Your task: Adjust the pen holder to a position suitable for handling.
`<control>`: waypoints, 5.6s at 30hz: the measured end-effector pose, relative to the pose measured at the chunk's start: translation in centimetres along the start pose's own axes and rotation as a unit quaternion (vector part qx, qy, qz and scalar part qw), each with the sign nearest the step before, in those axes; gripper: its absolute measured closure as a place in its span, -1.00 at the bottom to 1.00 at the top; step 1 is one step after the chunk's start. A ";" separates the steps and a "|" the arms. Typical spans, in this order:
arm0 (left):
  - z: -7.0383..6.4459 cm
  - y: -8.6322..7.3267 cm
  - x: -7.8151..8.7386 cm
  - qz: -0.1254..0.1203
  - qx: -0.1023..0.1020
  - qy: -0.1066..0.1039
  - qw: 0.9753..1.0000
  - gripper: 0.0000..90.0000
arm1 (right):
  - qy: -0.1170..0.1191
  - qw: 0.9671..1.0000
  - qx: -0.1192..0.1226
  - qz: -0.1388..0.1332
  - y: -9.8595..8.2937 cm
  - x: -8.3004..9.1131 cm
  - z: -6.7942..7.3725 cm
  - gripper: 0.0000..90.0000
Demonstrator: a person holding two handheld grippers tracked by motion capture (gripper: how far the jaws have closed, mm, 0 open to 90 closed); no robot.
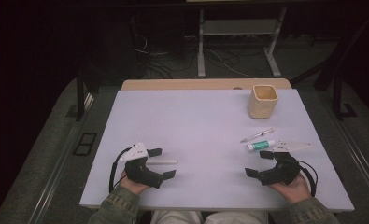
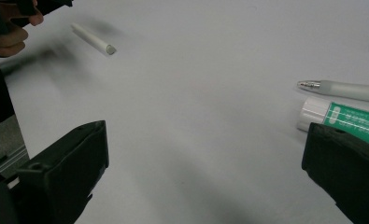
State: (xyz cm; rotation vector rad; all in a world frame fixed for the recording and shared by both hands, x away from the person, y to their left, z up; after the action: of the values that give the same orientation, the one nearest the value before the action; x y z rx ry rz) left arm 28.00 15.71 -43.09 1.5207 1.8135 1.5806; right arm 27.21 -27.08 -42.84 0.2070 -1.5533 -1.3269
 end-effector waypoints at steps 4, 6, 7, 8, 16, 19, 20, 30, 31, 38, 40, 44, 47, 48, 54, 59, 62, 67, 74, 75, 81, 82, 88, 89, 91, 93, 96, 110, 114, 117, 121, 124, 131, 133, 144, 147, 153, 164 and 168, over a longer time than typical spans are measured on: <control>-0.1 0.0 0.0 0.001 -0.001 0.000 1.000 -1.00 | 0.002 1.000 0.001 0.002 0.1 0.0 0.1 -0.99; 0.0 0.0 0.0 0.000 -0.001 0.001 1.000 -1.00 | 0.003 1.000 -0.001 0.005 0.1 0.1 0.1 -0.99; 0.0 0.0 0.0 0.001 0.000 0.002 1.000 -1.00 | 0.003 1.000 -0.001 0.005 0.1 0.0 0.2 -0.99; 0.0 0.0 0.0 0.001 0.000 0.002 1.000 -1.00 | 0.002 1.000 -0.001 0.006 0.1 0.0 0.2 -0.99; 0.0 0.0 0.0 0.000 0.001 0.002 1.000 -1.00 | 0.002 1.000 0.004 0.020 0.2 -0.2 0.2 -0.99; 0.0 0.0 0.1 0.001 0.001 0.002 1.000 -1.00 | -0.001 1.000 0.008 0.024 0.4 0.2 0.0 -0.99; 0.1 0.0 0.1 0.002 0.000 0.002 1.000 -1.00 | -0.001 1.000 0.006 0.022 0.5 0.3 -0.1 -0.99; 0.0 0.0 0.0 0.003 0.003 0.003 1.000 -1.00 | -0.006 1.000 0.002 0.020 1.1 1.1 -1.1 -0.99; 0.0 0.0 0.0 0.001 0.004 0.003 1.000 -1.00 | -0.005 1.000 0.001 0.020 1.3 1.1 -1.2 -0.99; 0.1 0.0 0.1 -0.001 0.004 0.005 1.000 -1.00 | -0.010 1.000 0.010 0.023 2.1 1.6 -1.8 -0.99; 0.0 0.0 0.1 -0.002 0.005 0.006 1.000 -1.00 | -0.010 1.000 0.009 0.020 2.3 1.8 -2.1 -0.99; 0.0 0.0 0.2 -0.003 0.005 0.007 1.000 -1.00 | -0.012 1.000 0.007 0.019 2.7 2.0 -2.7 -0.99; 0.0 0.0 0.2 -0.002 0.006 0.006 1.000 -1.00 | -0.014 1.000 0.000 0.017 2.9 2.1 -3.1 -0.99; 0.0 0.0 0.2 -0.002 0.006 0.006 1.000 -1.00 | -0.014 1.000 0.000 0.017 2.9 2.1 -3.1 -0.99; 0.0 0.0 0.1 -0.002 0.006 0.006 1.000 -1.00 | -0.011 1.000 0.002 0.024 3.4 2.3 -3.9 -0.99; 0.0 0.0 0.1 0.000 0.006 0.005 1.000 -1.00 | -0.009 0.999 0.001 0.036 3.7 2.1 -4.3 -0.99; 0.0 -0.1 0.1 0.001 0.005 0.005 1.000 -1.00 | -0.008 0.999 0.000 0.041 3.8 2.2 -4.5 -0.99; 0.0 -0.1 0.1 0.001 0.005 0.004 1.000 -1.00 | -0.011 0.999 -0.001 0.048 4.2 2.4 -5.0 -0.99; 0.1 -0.1 0.1 0.002 0.005 0.005 1.000 -1.00 | -0.018 0.998 0.003 0.057 4.7 2.6 -5.9 -0.99; 0.1 -0.1 0.1 0.001 0.007 0.006 1.000 -1.00 | -0.020 0.998 0.003 0.057 4.7 2.6 -6.0 -0.99; 0.1 -0.1 0.1 0.001 0.009 0.006 1.000 -1.00 | -0.025 0.998 0.002 0.065 5.0 2.8 -6.9 -0.99; 0.1 -0.1 0.1 0.001 0.009 0.006 1.000 -1.00 | -0.026 0.997 0.001 0.066 5.0 2.8 -7.0 -0.99; 0.1 -0.1 0.1 -0.001 0.009 0.009 1.000 -1.00 | -0.027 0.997 -0.001 0.068 5.3 3.0 -7.8 -0.99; 0.1 -0.1 0.1 -0.001 0.009 0.009 1.000 -1.00 | -0.026 0.997 -0.004 0.069 5.4 3.1 -7.9 -0.99; 0.1 -0.1 0.1 0.000 0.009 0.009 1.000 -1.00 | -0.027 0.997 -0.003 0.071 5.5 3.1 -8.2 -0.99; 0.1 -0.1 0.1 0.001 0.009 0.009 1.000 -1.00 | -0.029 0.997 -0.003 0.074 5.7 3.0 -8.5 -0.99; 0.1 -0.1 0.0 0.002 0.007 0.008 1.000 -1.00 | -0.030 0.997 -0.004 0.077 5.9 3.0 -8.8 -0.99; 0.1 -0.1 0.0 0.002 0.007 0.008 1.000 -1.00 | -0.042 0.996 -0.009 0.084 6.7 3.0 -11.0 -0.99; 0.2 -0.1 0.0 0.004 0.006 0.007 1.000 -1.00 | -0.046 0.995 -0.011 0.084 6.9 3.1 -11.4 -0.99; 0.2 -0.1 0.0 0.005 0.008 0.008 1.000 -1.00 | -0.047 0.995 -0.013 0.086 7.0 3.2 -11.7 -0.99; 0.2 -0.1 0.0 0.005 0.008 0.008 1.000 -1.00 | -0.051 0.995 -0.014 0.084 7.2 3.3 -12.1 -0.99; 0.2 -0.2 -0.1 0.005 0.009 0.007 1.000 -1.00 | -0.053 0.995 -0.016 0.084 7.3 3.4 -12.4 -0.99; 0.2 -0.2 -0.1 0.005 0.009 0.006 1.000 -1.00 | -0.063 0.994 -0.019 0.086 7.4 3.6 -13.4 -0.99; 0.2 -0.2 -0.1 0.005 0.010 0.006 1.000 -1.00 | -0.066 0.994 -0.022 0.085 7.4 3.6 -13.8 -0.99; 0.2 -0.2 -0.1 0.005 0.010 0.005 1.000 -1.00 | -0.081 0.994 -0.024 0.071 7.6 3.7 -15.8 -0.99; 0.2 -0.2 -0.1 0.005 0.010 0.005 1.000 -1.00 | -0.083 0.994 -0.026 0.068 7.5 3.6 -16.3 -0.99; 0.2 -0.1 -0.1 0.005 0.010 0.005 1.000 -1.00 | -0.083 0.994 -0.029 0.062 7.2 3.2 -17.2 -0.99; 0.2 -0.1 -0.1 0.006 0.008 0.004 1.000 -1.00 | -0.093 0.992 -0.052 0.064 6.1 2.3 -19.4 -0.99; 0.2 -0.1 -0.1 0.006 0.008 0.004 1.000 -1.00 | -0.084 0.994 -0.047 0.058 5.8 2.4 -19.9 -0.67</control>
State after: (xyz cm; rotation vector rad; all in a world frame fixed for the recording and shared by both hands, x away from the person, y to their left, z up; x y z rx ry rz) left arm 28.13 15.71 -43.32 1.5376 1.8289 1.5828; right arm 44.05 -39.01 -39.76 -0.0543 -1.6126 -1.3494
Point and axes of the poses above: each handheld gripper's, and its own axes: x roughly backward along the jaws, y roughly out of its top, z roughly to its left, the point moved 1 cm from there along -x, roughly forward along the jaws, and after that the axes turned 9 degrees about x, right-handed, at the moved point
